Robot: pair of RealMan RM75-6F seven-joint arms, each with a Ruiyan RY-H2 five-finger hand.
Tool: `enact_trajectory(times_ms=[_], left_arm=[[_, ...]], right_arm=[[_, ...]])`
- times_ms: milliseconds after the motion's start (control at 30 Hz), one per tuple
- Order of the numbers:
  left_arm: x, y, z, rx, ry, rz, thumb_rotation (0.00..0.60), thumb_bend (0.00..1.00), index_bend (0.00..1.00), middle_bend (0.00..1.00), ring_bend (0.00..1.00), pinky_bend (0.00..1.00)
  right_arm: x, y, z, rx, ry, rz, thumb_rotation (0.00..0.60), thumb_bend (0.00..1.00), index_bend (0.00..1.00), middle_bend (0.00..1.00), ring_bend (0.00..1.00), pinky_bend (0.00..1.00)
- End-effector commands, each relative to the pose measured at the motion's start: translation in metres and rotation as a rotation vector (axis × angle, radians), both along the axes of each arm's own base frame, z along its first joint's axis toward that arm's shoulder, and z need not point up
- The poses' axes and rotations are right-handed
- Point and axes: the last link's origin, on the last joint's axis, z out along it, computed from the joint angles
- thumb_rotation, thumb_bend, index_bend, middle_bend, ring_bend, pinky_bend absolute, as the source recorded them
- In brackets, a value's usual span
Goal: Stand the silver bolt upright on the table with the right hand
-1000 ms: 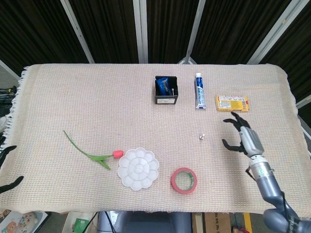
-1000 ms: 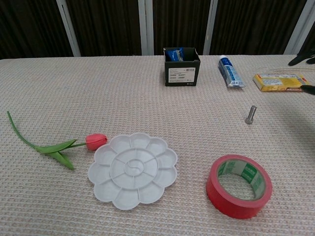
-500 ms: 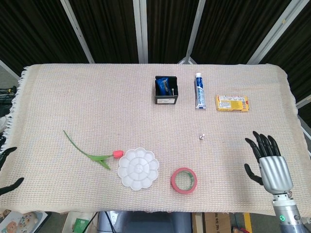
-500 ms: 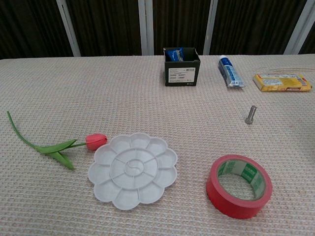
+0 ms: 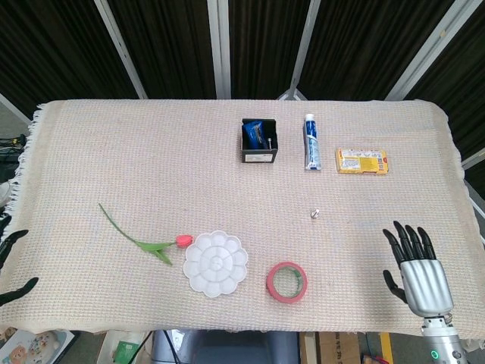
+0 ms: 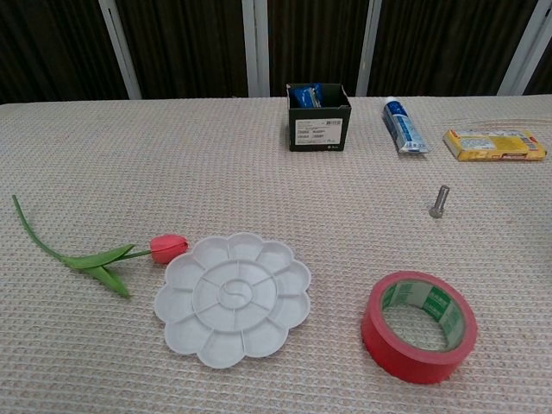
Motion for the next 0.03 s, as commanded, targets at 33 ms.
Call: enact_trajectory(times_ms=[33], left_arm=[[0.0003, 0.0009, -0.0022, -0.006, 0.004, 0.0, 0.6, 0.25, 0.21, 0.0, 0.0, 0.0]], right_arm=[[-0.0017, -0.0015, 0.0026, -0.016, -0.005, -0.007, 0.6, 0.37, 0.11, 0.0, 0.01, 0.0]])
